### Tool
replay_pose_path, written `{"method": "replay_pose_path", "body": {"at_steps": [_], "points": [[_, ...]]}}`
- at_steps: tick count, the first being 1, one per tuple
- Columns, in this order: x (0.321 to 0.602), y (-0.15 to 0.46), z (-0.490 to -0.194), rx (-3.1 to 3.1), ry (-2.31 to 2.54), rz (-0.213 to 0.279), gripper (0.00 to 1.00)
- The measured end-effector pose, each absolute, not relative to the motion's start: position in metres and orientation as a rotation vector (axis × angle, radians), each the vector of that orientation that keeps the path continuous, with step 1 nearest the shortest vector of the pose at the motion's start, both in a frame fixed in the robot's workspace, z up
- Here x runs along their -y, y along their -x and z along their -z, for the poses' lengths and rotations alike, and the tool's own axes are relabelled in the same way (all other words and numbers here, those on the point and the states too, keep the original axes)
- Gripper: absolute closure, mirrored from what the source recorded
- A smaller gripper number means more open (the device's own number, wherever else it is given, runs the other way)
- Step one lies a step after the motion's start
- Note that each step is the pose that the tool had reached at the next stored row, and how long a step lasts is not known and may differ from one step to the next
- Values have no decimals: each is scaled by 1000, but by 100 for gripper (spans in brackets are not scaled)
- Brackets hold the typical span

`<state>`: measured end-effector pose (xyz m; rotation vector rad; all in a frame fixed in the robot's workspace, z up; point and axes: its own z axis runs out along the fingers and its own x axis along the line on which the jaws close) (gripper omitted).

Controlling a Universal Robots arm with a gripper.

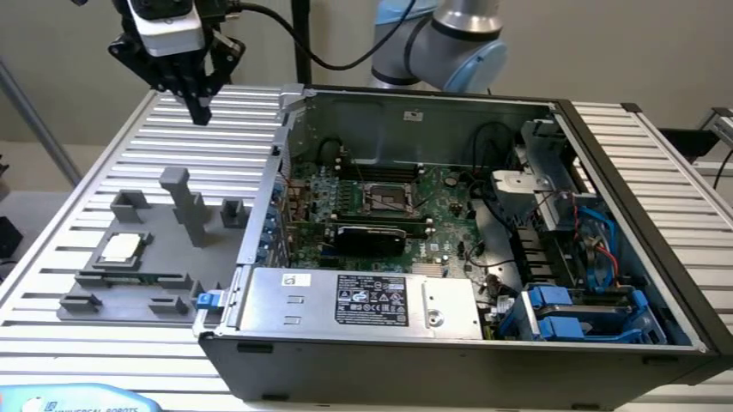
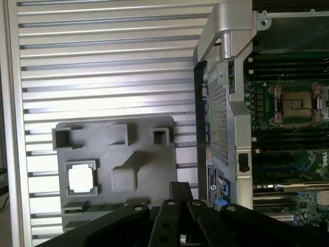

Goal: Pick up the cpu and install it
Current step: 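Reach for the cpu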

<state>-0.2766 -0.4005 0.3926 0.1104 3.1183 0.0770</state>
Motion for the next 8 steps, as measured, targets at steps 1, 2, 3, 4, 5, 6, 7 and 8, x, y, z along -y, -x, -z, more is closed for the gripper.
{"method": "replay_pose_path", "body": {"at_steps": [1,2,3,4,5,6,7,8], "points": [[401,281,-393,-3118,-110,-77,89],[401,286,-393,-3118,-110,-77,89],[401,290,-393,-3118,-110,-77,89],[400,295,-393,-3118,-111,-77,89],[401,299,-393,-3118,-110,-77,89],[401,304,-393,-3118,-110,-77,89],[400,308,-393,-3118,-110,-77,89],[400,313,-393,-3118,-110,-77,89]]}}
